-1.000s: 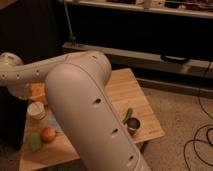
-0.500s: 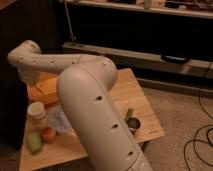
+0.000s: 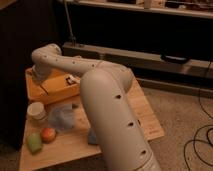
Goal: Place fork in tray
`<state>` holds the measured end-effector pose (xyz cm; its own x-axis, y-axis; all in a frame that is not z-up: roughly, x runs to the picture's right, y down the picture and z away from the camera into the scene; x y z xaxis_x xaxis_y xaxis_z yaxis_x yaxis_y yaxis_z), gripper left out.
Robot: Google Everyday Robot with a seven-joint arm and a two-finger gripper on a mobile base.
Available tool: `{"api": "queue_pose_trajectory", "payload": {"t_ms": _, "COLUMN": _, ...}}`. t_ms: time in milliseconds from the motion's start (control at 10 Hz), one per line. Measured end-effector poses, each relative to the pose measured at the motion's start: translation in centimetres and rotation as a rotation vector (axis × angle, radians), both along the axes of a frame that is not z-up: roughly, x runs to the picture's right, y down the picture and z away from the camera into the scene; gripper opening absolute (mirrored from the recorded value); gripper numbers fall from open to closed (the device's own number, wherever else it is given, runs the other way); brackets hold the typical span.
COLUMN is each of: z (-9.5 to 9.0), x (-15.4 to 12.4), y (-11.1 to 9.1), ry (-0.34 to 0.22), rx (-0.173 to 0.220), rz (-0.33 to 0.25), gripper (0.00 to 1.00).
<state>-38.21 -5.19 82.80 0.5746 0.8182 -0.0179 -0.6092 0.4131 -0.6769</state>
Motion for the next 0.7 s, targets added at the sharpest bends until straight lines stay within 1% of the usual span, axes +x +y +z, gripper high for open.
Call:
{"api": "queue_pose_trajectory", "payload": {"t_ms": 100, "z": 0.7, "x": 0.7, "y": -0.2, "ry": -0.01, "rx": -0.014, "rz": 0.03, "gripper": 0.01}}
{"api": "queue_pose_trajectory", "payload": {"t_ms": 200, "z": 1.0, "x": 0.9, "y": -0.2, "ry": -0.019, "rx": -0.034, "rz": 0.054, "gripper": 0.08}}
{"api": "queue_pose_trajectory", "payload": {"t_ms": 300, "z": 1.3, "x": 0.9, "y": -0.2, "ry": -0.023, "rx": -0.061, "rz": 0.073, "gripper": 0.18}}
{"api": "queue_pose_trajectory", "payload": {"t_ms": 400, "z": 1.6, "x": 1.2, "y": -0.2, "ry": -0.015, "rx": -0.086, "rz": 0.091, "gripper": 0.25}}
{"api": "queue_pose_trajectory", "payload": {"t_ms": 500, "z": 1.7, "x": 1.8, "y": -0.4, "ry": -0.006, "rx": -0.109, "rz": 0.107, "gripper": 0.38}}
{"api": "queue_pose_trajectory", "payload": {"t_ms": 600, "z": 1.6, "x": 1.8, "y": -0.4, "ry": -0.003, "rx": -0.121, "rz": 0.109, "gripper": 0.46}}
{"api": "queue_pose_trajectory", "payload": {"t_ms": 700, "z": 1.4, "x": 1.7, "y": -0.4, "ry": -0.002, "rx": -0.133, "rz": 0.111, "gripper": 0.56}}
